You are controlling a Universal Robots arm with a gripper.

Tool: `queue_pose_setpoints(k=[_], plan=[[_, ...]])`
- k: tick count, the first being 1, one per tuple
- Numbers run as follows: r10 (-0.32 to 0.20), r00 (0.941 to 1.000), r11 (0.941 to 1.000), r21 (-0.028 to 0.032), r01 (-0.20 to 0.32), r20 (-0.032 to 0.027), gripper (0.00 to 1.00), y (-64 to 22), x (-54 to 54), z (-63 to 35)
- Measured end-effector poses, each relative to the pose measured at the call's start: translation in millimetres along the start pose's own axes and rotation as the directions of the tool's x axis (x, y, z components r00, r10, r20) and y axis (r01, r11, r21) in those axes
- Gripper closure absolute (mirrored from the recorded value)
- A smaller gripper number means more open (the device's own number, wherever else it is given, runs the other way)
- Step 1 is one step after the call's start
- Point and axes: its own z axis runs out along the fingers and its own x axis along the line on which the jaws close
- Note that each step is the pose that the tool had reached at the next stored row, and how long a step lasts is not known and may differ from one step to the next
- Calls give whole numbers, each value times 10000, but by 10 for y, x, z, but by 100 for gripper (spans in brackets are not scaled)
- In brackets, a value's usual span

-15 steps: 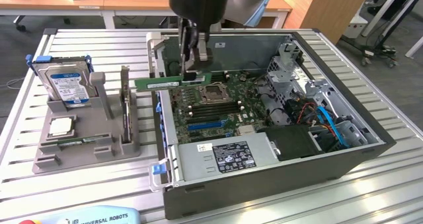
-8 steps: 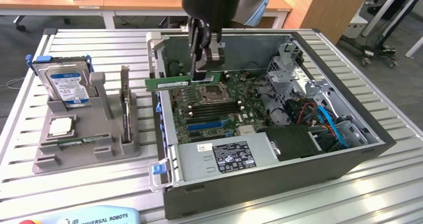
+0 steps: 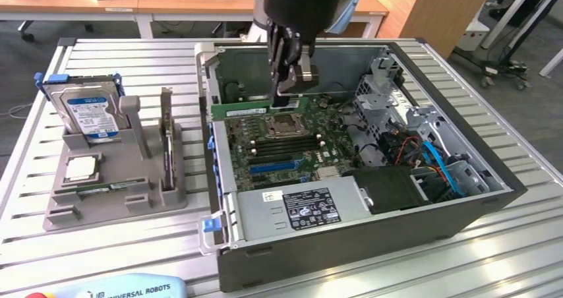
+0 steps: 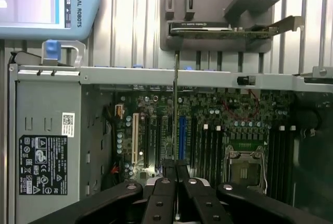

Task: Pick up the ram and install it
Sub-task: 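Pick up the ram and move it above insertion slot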

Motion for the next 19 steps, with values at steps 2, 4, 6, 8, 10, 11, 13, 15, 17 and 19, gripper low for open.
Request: queue_pose_setpoints(k=[2, 4, 6, 8, 10, 11, 13, 15, 17, 19], plan=[[7, 10000, 10000, 0, -7, 0, 89, -48, 1, 4], [18, 10000, 10000, 1, -18, 1, 89, -106, 1, 7], [30, 10000, 10000, 1, -30, 1, 89, -163, 1, 10], [38, 10000, 10000, 1, -38, 1, 89, -223, 1, 13], [46, 10000, 10000, 1, -46, 1, 89, -285, 1, 16], [50, 10000, 10000, 1, -50, 0, 89, -317, 1, 17], [56, 10000, 10000, 1, -56, 1, 89, -383, 2, 21], [63, 10000, 10000, 2, -63, 2, 89, -446, 2, 27], [70, 10000, 10000, 2, -70, 2, 89, -508, 1, 32], [76, 10000, 10000, 2, -76, 2, 89, -567, -1, 39]])
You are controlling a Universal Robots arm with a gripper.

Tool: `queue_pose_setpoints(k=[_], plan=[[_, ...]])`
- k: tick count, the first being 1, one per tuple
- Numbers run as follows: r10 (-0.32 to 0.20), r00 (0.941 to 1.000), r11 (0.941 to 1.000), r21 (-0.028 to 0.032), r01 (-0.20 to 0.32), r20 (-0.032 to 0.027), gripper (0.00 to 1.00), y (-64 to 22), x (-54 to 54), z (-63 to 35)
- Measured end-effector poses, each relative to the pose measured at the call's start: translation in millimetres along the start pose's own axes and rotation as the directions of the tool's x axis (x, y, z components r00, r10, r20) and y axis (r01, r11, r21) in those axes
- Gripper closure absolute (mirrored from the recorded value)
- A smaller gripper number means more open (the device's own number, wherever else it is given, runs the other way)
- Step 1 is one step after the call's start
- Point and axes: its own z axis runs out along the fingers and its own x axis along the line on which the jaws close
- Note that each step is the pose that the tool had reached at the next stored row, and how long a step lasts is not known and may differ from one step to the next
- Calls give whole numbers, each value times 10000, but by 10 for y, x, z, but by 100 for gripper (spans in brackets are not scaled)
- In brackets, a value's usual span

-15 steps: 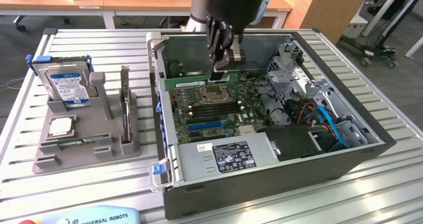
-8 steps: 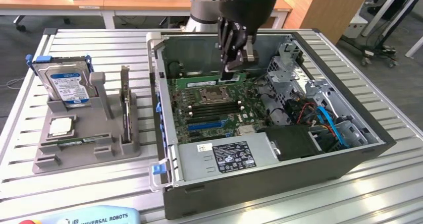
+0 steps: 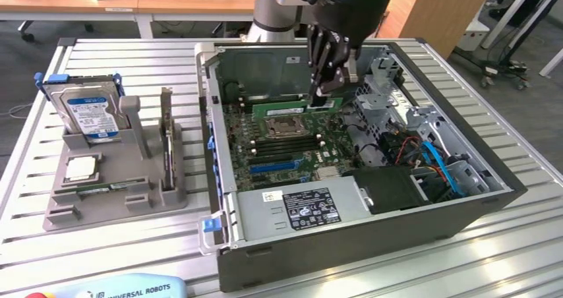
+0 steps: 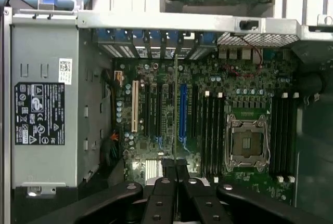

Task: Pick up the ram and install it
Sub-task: 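Pick up the ram and move it above insertion slot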

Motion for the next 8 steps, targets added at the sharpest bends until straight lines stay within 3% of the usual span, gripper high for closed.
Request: queue_pose_setpoints(k=[4, 8], plan=[[17, 10000, 10000, 1, -17, 0, 89, -118, -7, 13], [18, 10000, 10000, 1, -18, 1, 89, -137, -7, 14]])
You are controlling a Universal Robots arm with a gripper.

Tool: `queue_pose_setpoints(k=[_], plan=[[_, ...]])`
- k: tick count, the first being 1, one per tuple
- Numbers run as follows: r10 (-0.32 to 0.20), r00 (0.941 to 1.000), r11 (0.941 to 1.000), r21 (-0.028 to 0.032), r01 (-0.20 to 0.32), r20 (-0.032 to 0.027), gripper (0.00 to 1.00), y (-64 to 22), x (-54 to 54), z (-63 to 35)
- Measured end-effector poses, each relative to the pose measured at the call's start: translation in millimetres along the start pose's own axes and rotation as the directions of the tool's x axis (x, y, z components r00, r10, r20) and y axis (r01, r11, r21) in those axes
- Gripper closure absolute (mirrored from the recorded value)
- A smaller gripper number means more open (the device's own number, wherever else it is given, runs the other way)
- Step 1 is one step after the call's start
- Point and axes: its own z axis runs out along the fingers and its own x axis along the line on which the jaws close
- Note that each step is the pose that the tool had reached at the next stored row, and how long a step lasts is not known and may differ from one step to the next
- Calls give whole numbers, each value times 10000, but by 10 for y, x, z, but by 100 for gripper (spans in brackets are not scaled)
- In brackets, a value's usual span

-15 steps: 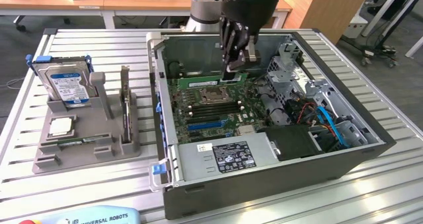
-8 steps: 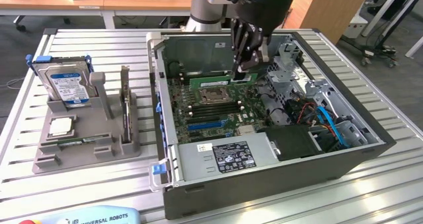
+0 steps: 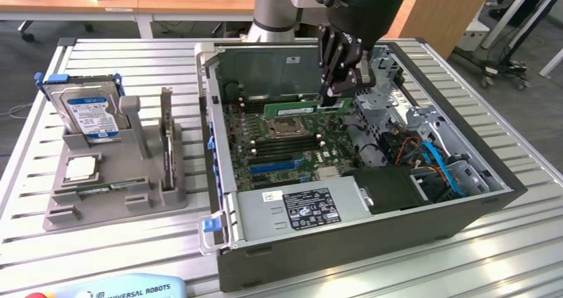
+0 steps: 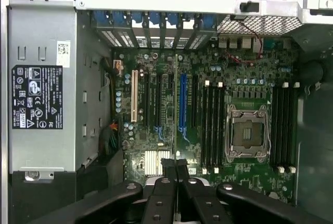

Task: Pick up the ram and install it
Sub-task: 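Pick up the ram and move it above insertion slot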

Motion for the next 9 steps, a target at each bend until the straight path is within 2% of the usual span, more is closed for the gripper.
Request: queue_pose_setpoints(k=[4, 9], plan=[[1, 10000, 10000, 0, -1, -1, 89, 0, -46, 2], [0, 10000, 10000, 0, 0, 0, 89, 0, -202, 17]])
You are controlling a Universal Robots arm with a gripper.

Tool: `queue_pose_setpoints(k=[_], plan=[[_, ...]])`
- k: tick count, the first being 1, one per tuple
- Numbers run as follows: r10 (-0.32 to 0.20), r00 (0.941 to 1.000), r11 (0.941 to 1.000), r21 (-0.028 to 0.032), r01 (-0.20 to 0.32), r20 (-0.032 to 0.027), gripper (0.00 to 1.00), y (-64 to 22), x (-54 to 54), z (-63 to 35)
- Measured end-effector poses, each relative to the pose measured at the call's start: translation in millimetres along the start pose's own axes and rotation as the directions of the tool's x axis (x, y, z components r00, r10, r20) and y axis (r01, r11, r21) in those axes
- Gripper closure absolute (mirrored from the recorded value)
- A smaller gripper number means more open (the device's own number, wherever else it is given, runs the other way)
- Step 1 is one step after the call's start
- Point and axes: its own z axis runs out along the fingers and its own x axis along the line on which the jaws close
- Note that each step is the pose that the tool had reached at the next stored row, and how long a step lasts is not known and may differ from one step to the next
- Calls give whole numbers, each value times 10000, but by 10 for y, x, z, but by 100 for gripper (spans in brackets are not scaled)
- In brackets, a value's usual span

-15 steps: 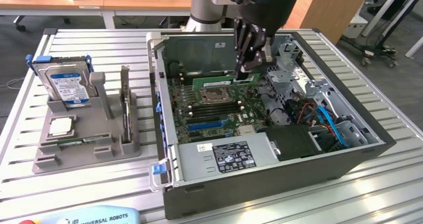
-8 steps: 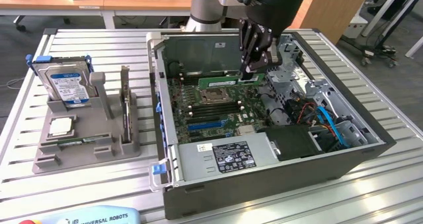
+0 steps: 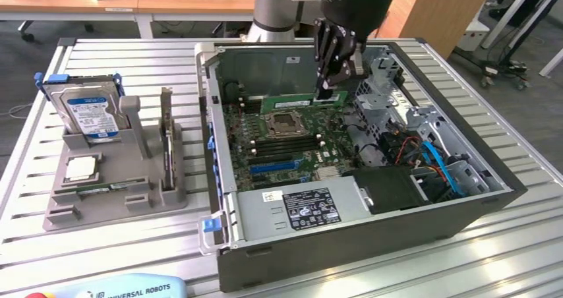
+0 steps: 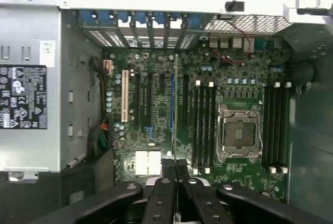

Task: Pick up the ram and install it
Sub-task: 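Pick up the ram and move it above insertion slot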

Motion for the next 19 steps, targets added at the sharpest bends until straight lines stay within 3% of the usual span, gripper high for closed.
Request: queue_pose_setpoints(k=[11, 17, 19], plan=[[1, 10000, 10000, 0, -1, -1, 89, -1, -407, 38], [-1, 10000, 10000, 0, 1, 0, 89, -5, -439, 41], [2, 10000, 10000, 0, -2, 0, 89, -54, -440, 40]])
